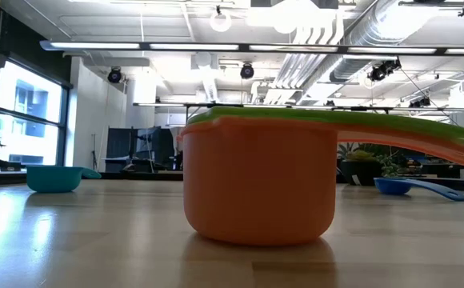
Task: Nest measuring cups in basket
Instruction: Stack the green measuring cup on the orange measuring cup
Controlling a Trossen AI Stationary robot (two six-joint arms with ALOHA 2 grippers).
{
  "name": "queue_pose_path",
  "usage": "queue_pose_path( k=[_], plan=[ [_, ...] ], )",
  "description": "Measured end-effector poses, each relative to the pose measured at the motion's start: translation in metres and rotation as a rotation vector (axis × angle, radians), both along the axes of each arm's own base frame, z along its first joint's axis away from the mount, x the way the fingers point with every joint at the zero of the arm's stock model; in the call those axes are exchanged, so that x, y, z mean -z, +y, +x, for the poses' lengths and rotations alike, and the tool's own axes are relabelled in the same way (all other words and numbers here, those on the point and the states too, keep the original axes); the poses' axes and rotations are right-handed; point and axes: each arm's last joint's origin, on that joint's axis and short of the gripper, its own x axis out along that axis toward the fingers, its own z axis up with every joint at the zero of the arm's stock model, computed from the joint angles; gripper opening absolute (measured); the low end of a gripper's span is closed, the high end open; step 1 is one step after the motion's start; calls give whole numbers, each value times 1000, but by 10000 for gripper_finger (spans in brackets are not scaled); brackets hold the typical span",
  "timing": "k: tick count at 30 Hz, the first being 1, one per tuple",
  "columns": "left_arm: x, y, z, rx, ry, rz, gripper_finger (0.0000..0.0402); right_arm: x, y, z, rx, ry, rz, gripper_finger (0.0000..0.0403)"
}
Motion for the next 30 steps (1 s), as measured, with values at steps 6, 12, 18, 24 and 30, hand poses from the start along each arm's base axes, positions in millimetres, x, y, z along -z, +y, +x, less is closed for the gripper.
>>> queue_pose_path(
  k=[6,12,18,24,30],
  plan=[
    [0,0,0,0,0,0,56,15,8,2,8,26,10,265],
    [0,0,0,-1,0,0,56,30,11,4,28,71,11,265],
    [0,0,0,-1,0,0,56,40,13,6,46,94,6,265],
    [0,0,0,-2,0,0,56,46,13,6,71,121,2,265],
    [0,0,0,-10,-1,-4,56,48,10,5,137,135,-32,265]
  ],
)
